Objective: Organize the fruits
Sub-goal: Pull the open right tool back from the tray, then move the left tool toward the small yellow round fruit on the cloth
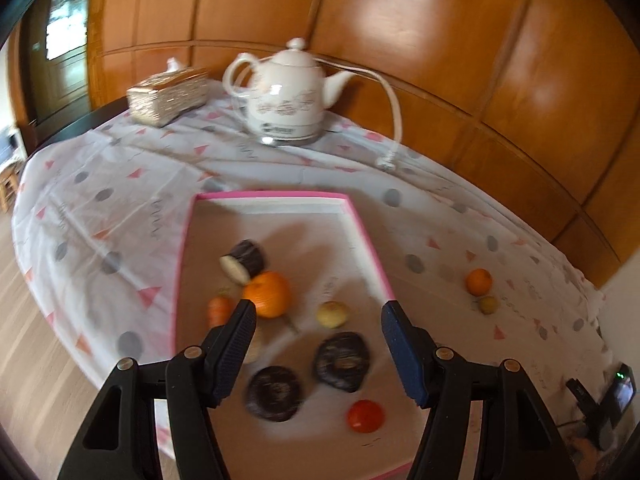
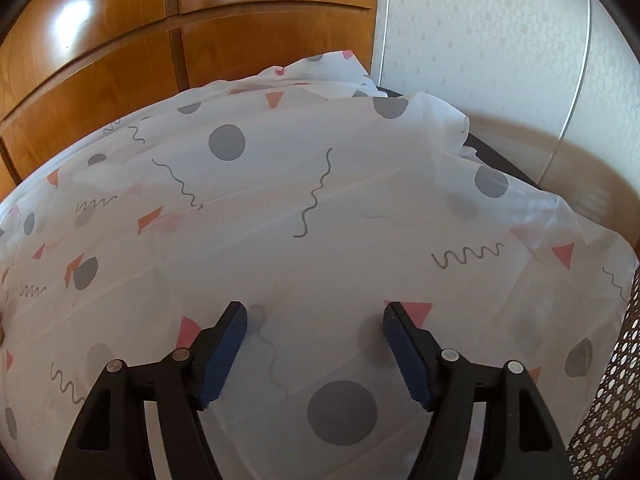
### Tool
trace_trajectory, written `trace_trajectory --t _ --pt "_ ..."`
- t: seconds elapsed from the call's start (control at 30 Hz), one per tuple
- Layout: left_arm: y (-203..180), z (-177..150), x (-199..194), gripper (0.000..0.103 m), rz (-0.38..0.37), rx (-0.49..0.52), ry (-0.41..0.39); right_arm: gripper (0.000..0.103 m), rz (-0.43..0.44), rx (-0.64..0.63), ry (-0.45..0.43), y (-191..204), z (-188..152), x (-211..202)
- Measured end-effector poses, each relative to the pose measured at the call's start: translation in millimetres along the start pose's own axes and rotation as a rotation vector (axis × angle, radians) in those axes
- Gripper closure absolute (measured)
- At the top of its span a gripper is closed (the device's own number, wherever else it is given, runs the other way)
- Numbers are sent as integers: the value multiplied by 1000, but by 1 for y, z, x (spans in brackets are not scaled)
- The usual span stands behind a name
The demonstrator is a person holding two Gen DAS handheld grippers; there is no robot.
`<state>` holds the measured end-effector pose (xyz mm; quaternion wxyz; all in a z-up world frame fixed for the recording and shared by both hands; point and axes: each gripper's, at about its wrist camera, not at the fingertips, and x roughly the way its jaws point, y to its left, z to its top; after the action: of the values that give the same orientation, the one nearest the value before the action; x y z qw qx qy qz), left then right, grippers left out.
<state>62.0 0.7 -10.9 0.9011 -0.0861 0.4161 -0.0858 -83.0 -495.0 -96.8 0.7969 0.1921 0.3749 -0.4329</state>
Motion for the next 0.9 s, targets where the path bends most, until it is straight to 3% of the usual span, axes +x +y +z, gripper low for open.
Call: trace_trajectory --t 0.23,0.37,0.6,0.9 --pt "-77 4 31 40 -131 143 78 25 20 4 -6 1 1 4" --pt "-117 -2 61 55 -192 199 157 22 27 -1 -6 2 0 6" --pt "-166 -8 110 64 -217 244 246 18 39 -5 -6 3 0 7" --pt "-202 -13 154 64 -205 226 295 14 44 -13 -8 5 -2 7"
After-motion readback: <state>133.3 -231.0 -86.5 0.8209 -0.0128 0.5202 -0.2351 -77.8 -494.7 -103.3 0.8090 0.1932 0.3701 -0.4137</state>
